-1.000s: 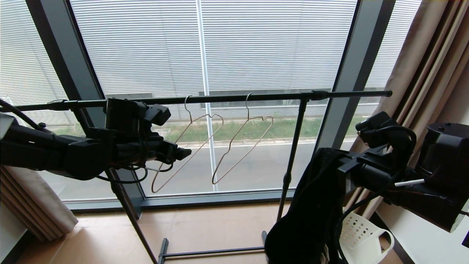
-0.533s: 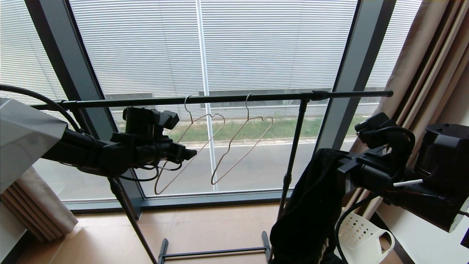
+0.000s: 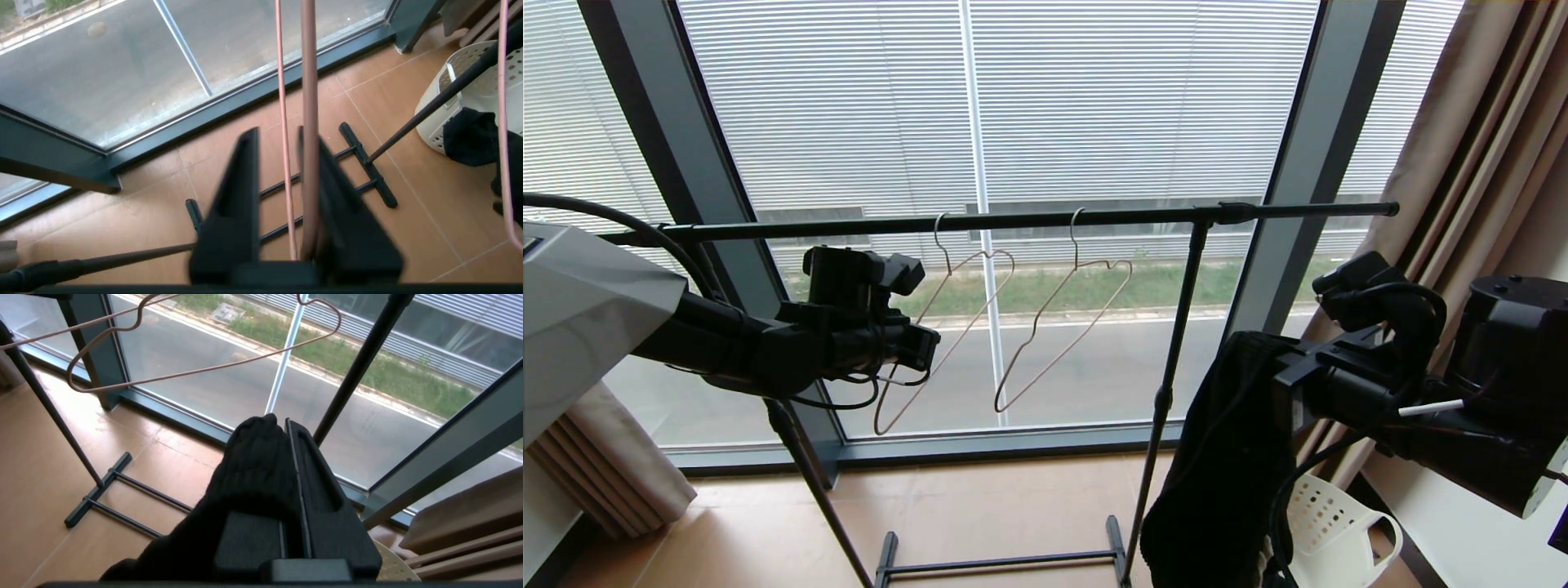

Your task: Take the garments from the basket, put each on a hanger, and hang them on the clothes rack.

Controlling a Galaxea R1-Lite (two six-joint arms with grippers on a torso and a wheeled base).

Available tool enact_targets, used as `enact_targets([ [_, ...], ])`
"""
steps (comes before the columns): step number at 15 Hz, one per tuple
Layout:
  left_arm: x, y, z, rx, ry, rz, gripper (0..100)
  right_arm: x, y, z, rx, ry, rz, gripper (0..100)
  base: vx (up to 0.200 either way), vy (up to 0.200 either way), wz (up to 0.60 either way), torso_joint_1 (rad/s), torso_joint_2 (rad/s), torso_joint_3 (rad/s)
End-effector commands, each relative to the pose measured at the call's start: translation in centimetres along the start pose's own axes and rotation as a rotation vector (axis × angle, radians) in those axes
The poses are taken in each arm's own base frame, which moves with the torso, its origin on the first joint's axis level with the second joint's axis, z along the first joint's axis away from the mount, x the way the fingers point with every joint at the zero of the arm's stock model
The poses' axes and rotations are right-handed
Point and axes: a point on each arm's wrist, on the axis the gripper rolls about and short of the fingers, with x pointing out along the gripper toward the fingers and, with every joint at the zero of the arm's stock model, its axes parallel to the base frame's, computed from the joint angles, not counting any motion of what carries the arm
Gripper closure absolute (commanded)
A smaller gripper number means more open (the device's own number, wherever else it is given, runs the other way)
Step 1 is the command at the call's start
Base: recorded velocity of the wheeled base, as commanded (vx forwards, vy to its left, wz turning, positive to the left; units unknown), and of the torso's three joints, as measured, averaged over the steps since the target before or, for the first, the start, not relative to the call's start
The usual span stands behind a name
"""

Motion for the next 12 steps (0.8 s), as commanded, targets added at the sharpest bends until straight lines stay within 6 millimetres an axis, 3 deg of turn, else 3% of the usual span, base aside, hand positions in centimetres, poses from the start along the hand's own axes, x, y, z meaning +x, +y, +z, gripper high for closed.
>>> enact_targets([
  [1, -0.1, 0.0, 0.0, -0.007, -0.001, 0.000, 100, 0.0, 0.0, 0.0, -0.001, 0.001, 0.001, 100, 0.000, 0.000, 0.00, 0.000, 0.00, 0.000],
  [7, -0.6, 0.1, 0.7, -0.020, -0.030, 0.009, 100, 0.0, 0.0, 0.0, -0.001, 0.001, 0.001, 100, 0.000, 0.000, 0.00, 0.000, 0.00, 0.000],
  [12, -2.5, -0.2, 2.0, -0.010, -0.095, 0.008, 100, 0.0, 0.0, 0.0, -0.001, 0.001, 0.001, 100, 0.000, 0.000, 0.00, 0.000, 0.00, 0.000],
])
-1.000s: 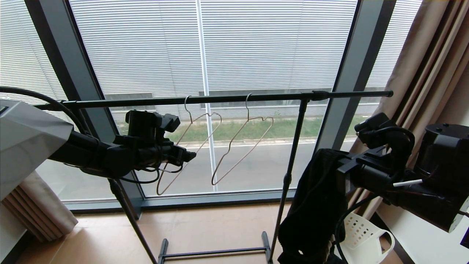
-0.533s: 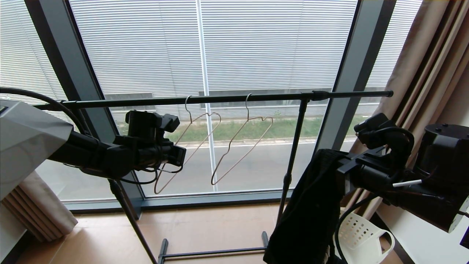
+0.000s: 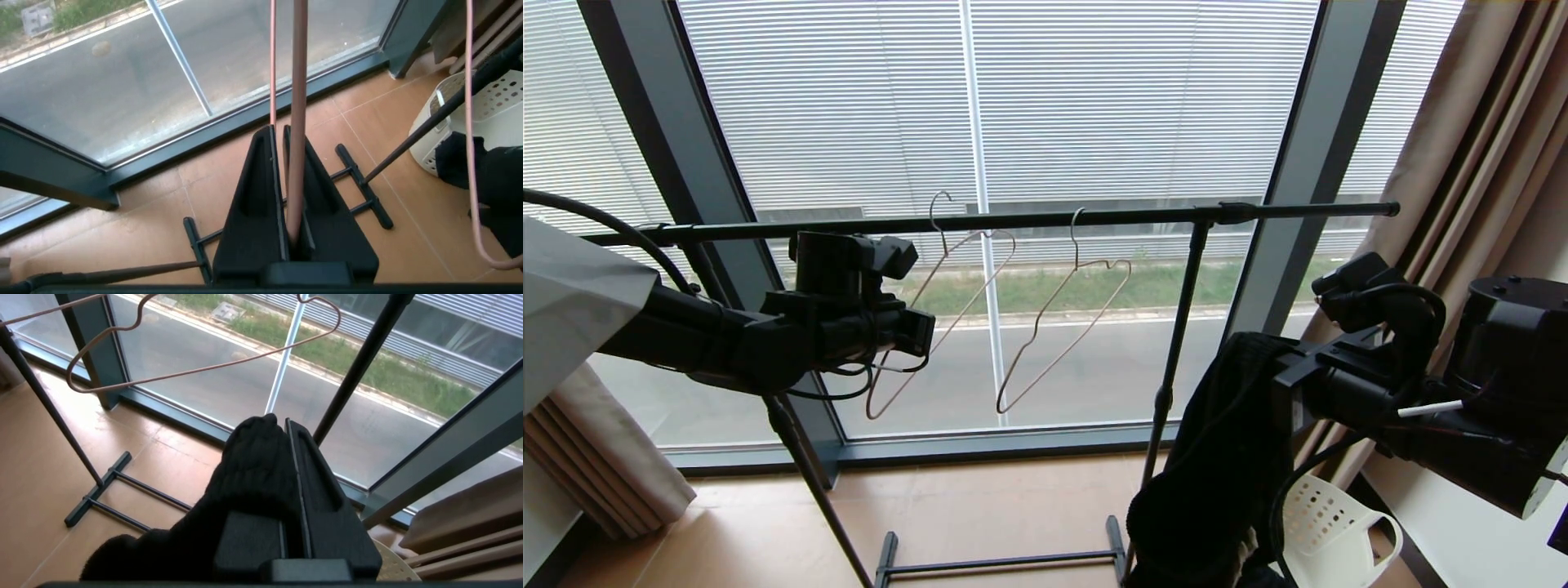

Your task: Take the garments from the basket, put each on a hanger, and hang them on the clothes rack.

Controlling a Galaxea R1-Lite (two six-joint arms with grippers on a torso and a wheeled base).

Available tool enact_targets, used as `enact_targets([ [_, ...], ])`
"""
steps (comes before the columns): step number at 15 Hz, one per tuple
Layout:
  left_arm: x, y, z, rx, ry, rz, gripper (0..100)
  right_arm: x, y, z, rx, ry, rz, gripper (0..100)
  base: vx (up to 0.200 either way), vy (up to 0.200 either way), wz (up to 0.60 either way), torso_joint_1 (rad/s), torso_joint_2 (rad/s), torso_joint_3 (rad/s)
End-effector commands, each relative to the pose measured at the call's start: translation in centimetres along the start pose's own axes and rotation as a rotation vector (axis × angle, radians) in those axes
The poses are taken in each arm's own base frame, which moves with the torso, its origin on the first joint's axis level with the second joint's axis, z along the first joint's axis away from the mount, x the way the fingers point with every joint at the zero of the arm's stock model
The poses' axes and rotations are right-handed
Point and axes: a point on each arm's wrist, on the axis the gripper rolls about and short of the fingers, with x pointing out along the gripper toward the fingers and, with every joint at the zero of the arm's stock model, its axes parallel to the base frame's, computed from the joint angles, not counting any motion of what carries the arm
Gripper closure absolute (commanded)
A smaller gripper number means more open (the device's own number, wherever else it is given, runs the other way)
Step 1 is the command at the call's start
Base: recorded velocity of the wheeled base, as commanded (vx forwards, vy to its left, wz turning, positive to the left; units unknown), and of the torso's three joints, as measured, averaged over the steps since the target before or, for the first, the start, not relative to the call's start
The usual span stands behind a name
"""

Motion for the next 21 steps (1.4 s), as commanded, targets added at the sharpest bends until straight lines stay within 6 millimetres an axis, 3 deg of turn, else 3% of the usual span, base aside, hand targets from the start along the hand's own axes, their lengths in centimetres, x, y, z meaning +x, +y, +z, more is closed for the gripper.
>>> enact_targets([
  [1, -1.4, -0.2, 0.4, 0.004, -0.016, -0.003, 100, 0.0, 0.0, 0.0, -0.001, 0.001, 0.001, 100, 0.000, 0.000, 0.00, 0.000, 0.00, 0.000],
  [4, -2.9, -0.4, -0.2, 0.005, 0.001, -0.005, 100, 0.0, 0.0, -0.1, -0.001, 0.002, 0.001, 100, 0.000, 0.000, 0.00, 0.000, 0.00, 0.000],
  [9, -8.8, -1.2, -1.7, 0.007, 0.011, -0.014, 100, 0.3, 0.1, -0.4, -0.002, 0.017, 0.001, 100, 0.000, 0.000, 0.00, 0.000, 0.00, 0.000],
  [17, -17.7, -3.0, -6.7, 0.013, 0.033, -0.043, 100, 0.6, 0.3, -0.9, -0.016, 0.039, 0.004, 100, 0.000, 0.000, 0.00, 0.000, 0.00, 0.000],
  [21, -19.9, -3.5, -5.7, 0.029, -0.078, -0.177, 100, 0.6, 0.4, -0.9, -0.017, 0.038, 0.007, 100, 0.000, 0.000, 0.00, 0.000, 0.00, 0.000],
])
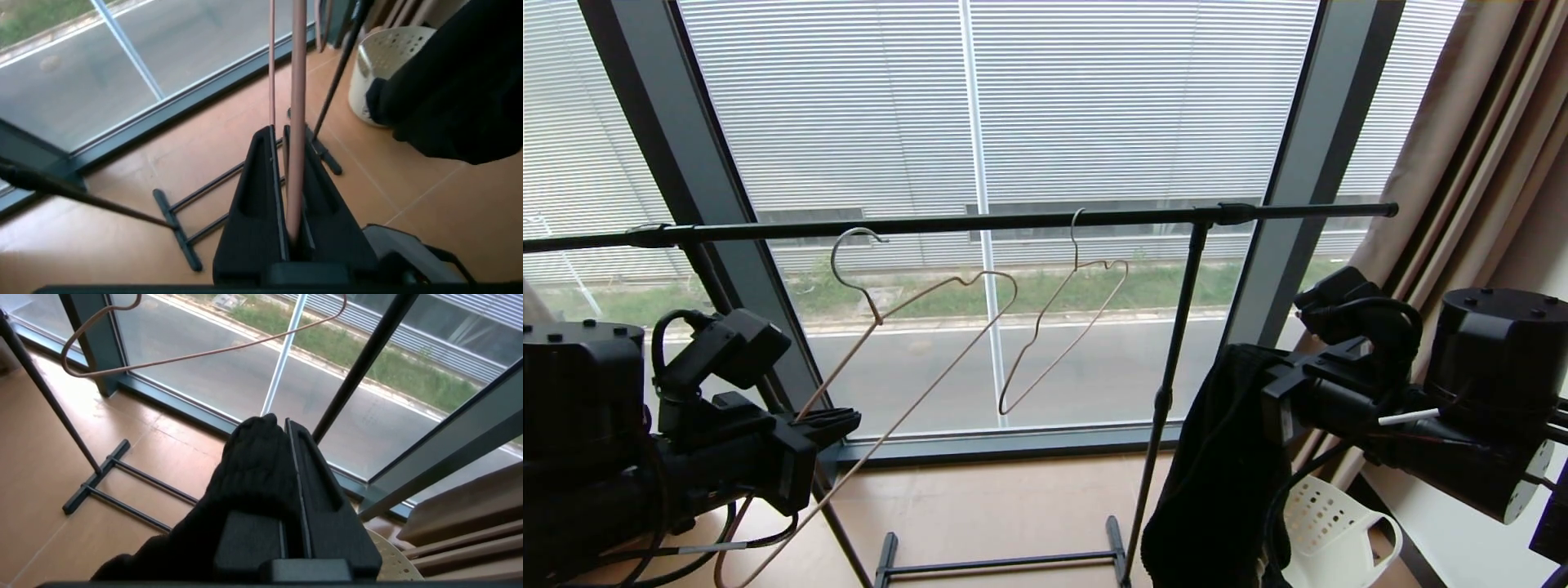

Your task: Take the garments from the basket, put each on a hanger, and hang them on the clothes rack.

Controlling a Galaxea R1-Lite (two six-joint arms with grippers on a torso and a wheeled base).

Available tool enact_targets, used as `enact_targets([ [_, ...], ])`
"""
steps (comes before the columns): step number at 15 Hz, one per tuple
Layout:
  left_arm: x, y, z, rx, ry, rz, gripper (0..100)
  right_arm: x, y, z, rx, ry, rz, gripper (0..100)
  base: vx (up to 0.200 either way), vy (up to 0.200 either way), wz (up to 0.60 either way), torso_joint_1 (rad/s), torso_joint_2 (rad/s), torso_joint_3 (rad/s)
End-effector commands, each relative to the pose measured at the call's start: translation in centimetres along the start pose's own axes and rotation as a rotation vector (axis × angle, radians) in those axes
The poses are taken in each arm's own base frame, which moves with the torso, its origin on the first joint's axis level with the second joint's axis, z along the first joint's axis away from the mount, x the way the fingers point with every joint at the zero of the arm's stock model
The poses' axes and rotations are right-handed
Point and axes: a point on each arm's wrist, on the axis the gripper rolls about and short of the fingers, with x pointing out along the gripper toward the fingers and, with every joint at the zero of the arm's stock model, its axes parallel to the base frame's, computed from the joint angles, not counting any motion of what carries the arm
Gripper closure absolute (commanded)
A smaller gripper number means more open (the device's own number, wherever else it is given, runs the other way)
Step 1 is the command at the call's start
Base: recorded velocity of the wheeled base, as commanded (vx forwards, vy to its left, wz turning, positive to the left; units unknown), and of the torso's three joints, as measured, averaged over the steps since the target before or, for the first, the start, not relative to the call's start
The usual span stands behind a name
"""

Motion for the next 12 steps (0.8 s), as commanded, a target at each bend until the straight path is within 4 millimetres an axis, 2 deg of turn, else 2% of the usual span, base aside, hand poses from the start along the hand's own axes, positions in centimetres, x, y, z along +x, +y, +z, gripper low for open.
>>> enact_targets([
  [1, -1.7, -1.0, 1.3, 0.034, -0.096, -0.063, 100, 0.0, 0.0, 0.0, -0.001, 0.001, 0.001, 100, 0.000, 0.000, 0.00, 0.000, 0.00, 0.000],
  [6, -2.7, -3.1, 1.4, 0.083, -0.134, -0.173, 100, 0.2, -0.2, 0.2, -0.013, 0.000, -0.049, 100, 0.000, 0.000, 0.00, 0.000, 0.00, 0.000],
  [7, -3.1, -3.7, 1.5, 0.101, -0.150, -0.207, 100, 0.3, -0.5, 0.4, -0.049, 0.007, -0.142, 100, 0.000, 0.000, 0.00, 0.000, 0.00, 0.000],
  [9, -3.0, -5.2, 0.5, 0.133, -0.118, -0.286, 100, 1.8, -0.7, 0.3, -0.070, 0.049, -0.315, 100, 0.000, 0.000, 0.00, 0.000, 0.00, 0.000],
  [12, -1.9, -6.0, -0.3, 0.181, -0.060, -0.332, 100, 2.3, -0.6, 0.4, -0.069, 0.053, -0.348, 100, 0.000, 0.000, 0.00, 0.000, 0.00, 0.000],
])
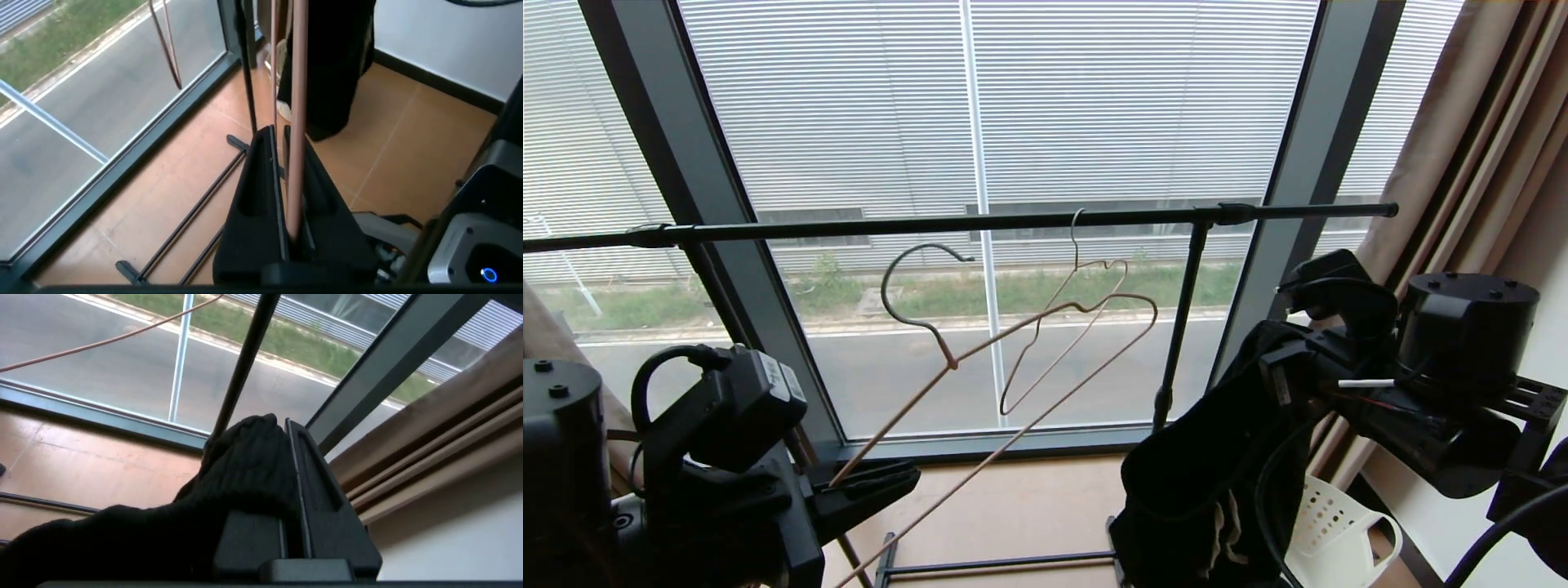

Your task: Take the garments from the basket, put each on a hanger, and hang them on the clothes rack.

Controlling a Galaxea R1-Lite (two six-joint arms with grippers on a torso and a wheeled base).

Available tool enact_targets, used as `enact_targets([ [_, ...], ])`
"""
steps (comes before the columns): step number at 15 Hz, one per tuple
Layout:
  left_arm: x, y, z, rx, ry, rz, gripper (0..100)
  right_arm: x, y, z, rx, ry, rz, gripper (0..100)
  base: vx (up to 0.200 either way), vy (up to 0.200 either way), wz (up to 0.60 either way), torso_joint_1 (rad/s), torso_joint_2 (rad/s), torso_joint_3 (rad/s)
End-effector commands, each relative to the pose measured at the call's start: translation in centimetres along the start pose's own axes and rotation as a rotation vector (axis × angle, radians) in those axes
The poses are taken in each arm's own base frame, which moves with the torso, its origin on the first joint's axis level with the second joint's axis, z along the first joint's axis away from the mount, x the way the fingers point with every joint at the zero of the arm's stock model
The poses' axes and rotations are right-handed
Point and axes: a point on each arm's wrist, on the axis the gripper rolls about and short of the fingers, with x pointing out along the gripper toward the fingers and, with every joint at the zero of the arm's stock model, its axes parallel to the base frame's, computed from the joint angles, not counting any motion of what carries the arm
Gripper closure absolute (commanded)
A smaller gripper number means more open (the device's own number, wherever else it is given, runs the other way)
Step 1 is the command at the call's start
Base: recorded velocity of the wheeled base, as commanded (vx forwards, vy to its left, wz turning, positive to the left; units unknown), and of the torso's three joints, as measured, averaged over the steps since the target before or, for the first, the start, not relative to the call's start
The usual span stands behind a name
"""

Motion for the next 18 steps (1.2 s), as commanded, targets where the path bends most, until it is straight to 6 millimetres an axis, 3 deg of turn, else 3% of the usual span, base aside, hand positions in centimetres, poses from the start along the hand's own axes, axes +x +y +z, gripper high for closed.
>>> enact_targets([
  [1, 0.9, -0.3, -0.6, 0.010, 0.042, -0.030, 100, 0.4, 0.3, -0.2, -0.005, 0.009, 0.003, 100, 0.000, 0.000, 0.00, 0.000, 0.00, 0.000],
  [11, 4.0, -2.4, -1.7, 0.064, 0.149, -0.178, 100, 0.7, 1.8, -0.2, -0.018, 0.013, 0.046, 100, 0.000, 0.000, 0.00, 0.000, 0.00, 0.000],
  [15, 4.7, -2.4, -1.8, 0.065, 0.157, -0.183, 100, 0.0, 3.1, -0.1, -0.031, 0.003, 0.091, 100, 0.000, 0.000, 0.00, 0.000, 0.00, 0.000],
  [18, 6.4, -2.2, -1.8, 0.068, 0.126, -0.174, 100, -1.1, 5.1, 0.5, -0.043, -0.021, 0.053, 100, 0.000, 0.000, 0.00, 0.000, 0.00, 0.000],
])
